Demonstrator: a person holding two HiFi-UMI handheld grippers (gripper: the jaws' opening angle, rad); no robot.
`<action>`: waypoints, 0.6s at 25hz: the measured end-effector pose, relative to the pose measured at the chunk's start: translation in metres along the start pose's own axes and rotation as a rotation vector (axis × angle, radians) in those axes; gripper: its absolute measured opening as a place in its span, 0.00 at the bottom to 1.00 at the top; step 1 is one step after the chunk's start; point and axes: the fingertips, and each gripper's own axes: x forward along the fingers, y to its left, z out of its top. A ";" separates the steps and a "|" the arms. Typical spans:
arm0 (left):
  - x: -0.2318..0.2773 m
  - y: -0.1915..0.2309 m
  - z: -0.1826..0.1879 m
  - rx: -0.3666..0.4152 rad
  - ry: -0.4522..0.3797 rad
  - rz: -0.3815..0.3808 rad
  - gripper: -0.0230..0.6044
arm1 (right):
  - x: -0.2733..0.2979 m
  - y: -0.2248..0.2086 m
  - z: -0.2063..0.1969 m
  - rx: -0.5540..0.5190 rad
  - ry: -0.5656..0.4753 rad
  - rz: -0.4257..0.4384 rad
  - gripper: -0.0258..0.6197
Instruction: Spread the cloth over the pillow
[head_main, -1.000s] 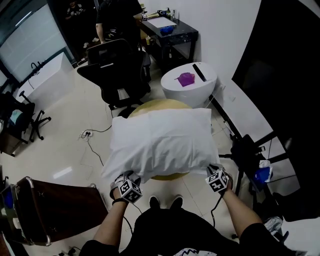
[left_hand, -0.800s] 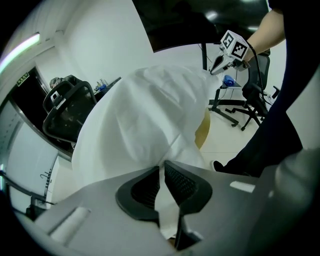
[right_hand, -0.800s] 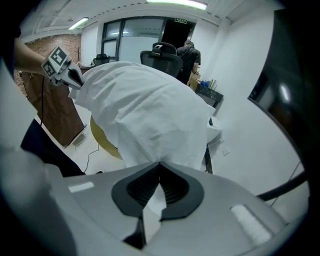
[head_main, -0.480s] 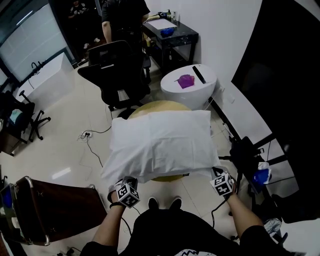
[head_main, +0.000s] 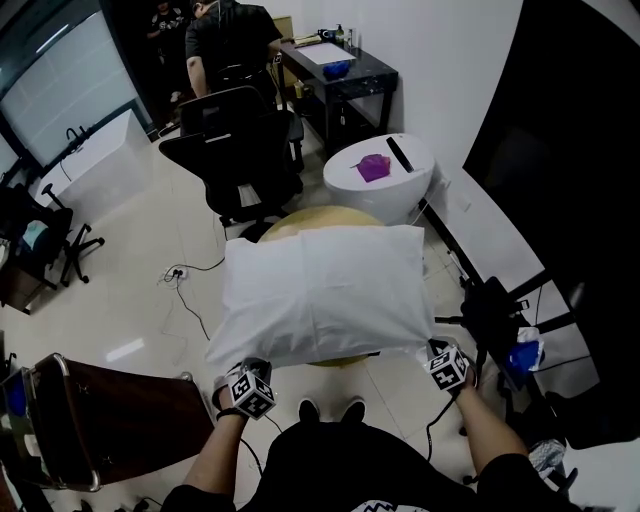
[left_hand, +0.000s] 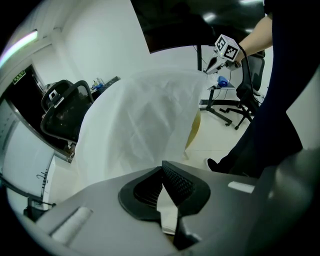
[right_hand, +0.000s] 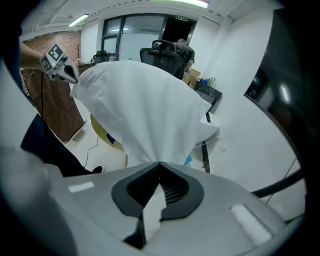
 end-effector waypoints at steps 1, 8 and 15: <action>-0.001 0.001 0.000 -0.001 0.000 0.002 0.04 | 0.003 0.001 0.000 0.014 0.002 0.000 0.05; -0.011 0.007 -0.001 -0.024 -0.023 -0.009 0.04 | 0.001 -0.001 0.011 0.110 -0.030 -0.010 0.05; -0.038 0.031 0.012 -0.057 -0.105 0.025 0.04 | -0.028 -0.013 0.031 0.192 -0.124 -0.059 0.07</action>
